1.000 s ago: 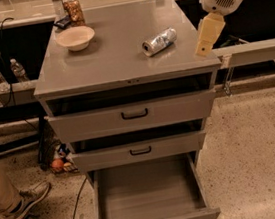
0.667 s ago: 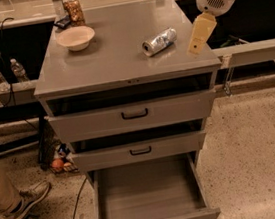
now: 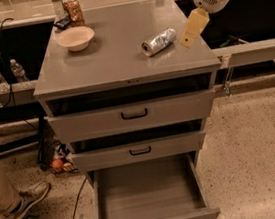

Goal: Place redbull can into bottom drawer

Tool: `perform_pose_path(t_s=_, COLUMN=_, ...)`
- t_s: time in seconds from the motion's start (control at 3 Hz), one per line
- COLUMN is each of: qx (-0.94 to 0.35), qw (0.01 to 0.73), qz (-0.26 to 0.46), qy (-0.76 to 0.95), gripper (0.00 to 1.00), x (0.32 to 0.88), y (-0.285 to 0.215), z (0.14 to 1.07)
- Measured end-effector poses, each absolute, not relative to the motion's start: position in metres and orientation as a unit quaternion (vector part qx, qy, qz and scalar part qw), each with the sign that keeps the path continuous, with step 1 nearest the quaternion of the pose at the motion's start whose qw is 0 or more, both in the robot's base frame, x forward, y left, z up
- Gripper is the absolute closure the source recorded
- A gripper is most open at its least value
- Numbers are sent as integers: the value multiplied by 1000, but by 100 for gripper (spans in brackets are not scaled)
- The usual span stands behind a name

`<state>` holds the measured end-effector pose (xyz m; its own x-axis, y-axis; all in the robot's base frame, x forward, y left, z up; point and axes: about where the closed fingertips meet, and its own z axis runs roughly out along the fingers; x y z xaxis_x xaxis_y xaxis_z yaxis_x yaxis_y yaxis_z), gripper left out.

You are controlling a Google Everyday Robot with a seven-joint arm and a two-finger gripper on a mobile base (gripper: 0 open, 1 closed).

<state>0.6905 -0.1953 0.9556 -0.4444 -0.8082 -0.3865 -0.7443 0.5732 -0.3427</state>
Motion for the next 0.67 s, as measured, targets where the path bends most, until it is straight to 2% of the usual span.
perform_pose_path(t_s=0.33, qx=-378, qw=299, qz=-77, qy=873, gripper=0, x=722, y=-200, z=966)
perform_pose_path(t_s=0.67, qx=-287, qw=339, qz=-53, qy=894, gripper=0, x=755, y=-199, z=968)
